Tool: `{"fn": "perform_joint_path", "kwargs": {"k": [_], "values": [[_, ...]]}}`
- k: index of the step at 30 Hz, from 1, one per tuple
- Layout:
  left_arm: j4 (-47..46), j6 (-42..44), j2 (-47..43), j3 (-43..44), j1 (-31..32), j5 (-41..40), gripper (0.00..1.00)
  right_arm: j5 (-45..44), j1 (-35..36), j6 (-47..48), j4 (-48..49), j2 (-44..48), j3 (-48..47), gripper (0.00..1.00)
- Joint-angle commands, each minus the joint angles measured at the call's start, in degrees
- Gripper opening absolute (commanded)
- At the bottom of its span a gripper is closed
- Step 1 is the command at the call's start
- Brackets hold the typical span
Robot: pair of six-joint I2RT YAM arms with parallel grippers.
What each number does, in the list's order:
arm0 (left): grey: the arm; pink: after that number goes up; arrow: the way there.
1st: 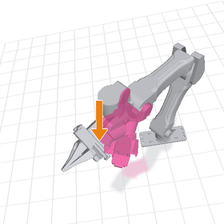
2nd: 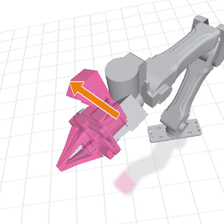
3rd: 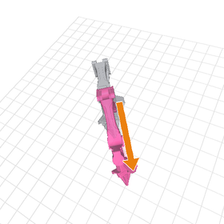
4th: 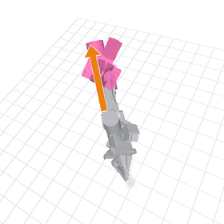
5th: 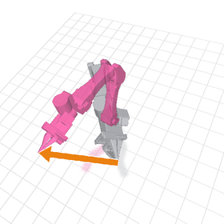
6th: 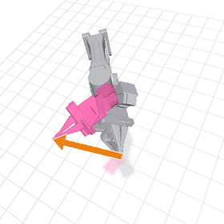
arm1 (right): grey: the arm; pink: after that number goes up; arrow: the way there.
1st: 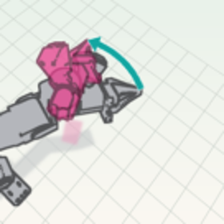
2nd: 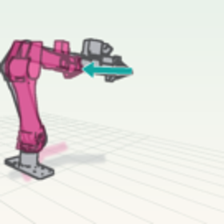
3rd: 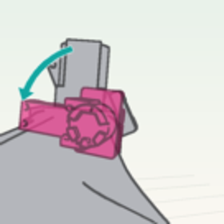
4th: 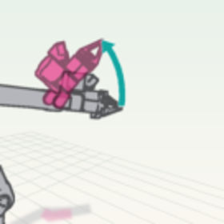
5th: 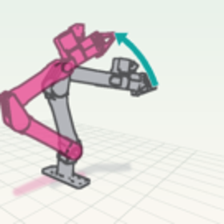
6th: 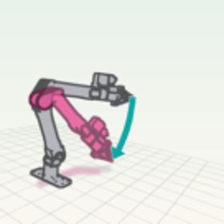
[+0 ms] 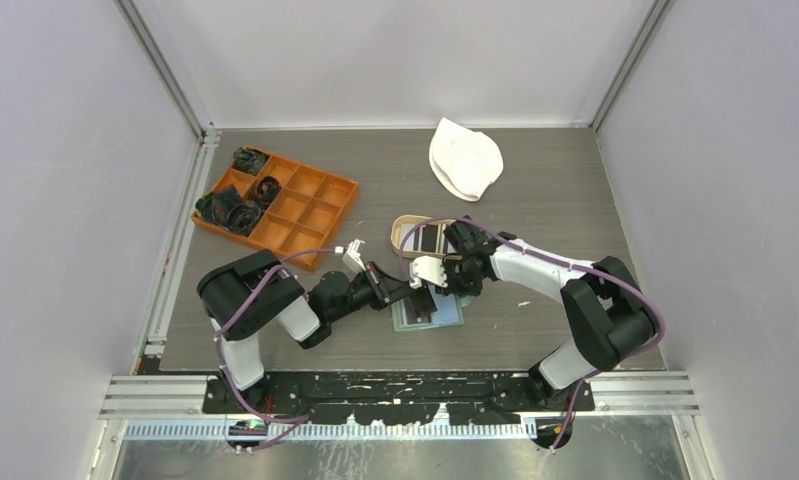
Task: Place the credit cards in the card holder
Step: Insert the credit card into the card holder.
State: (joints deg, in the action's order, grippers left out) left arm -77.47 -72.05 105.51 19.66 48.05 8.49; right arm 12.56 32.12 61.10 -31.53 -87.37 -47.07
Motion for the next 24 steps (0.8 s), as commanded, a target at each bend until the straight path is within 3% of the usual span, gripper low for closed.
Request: {"fn": "perform_joint_path", "kwargs": {"k": [1, 24], "values": [[-4.53, 0.61, 0.56, -0.23, 0.32, -2.07, 0.00, 0.61, 0.35, -3.69, -0.33, 0.59, -2.71, 0.26], [15.20, 5.47, -2.86, 3.15, -0.29, 0.70, 0.00, 0.01, 0.39, -5.91, -0.90, 0.21, -3.90, 0.29]]}}
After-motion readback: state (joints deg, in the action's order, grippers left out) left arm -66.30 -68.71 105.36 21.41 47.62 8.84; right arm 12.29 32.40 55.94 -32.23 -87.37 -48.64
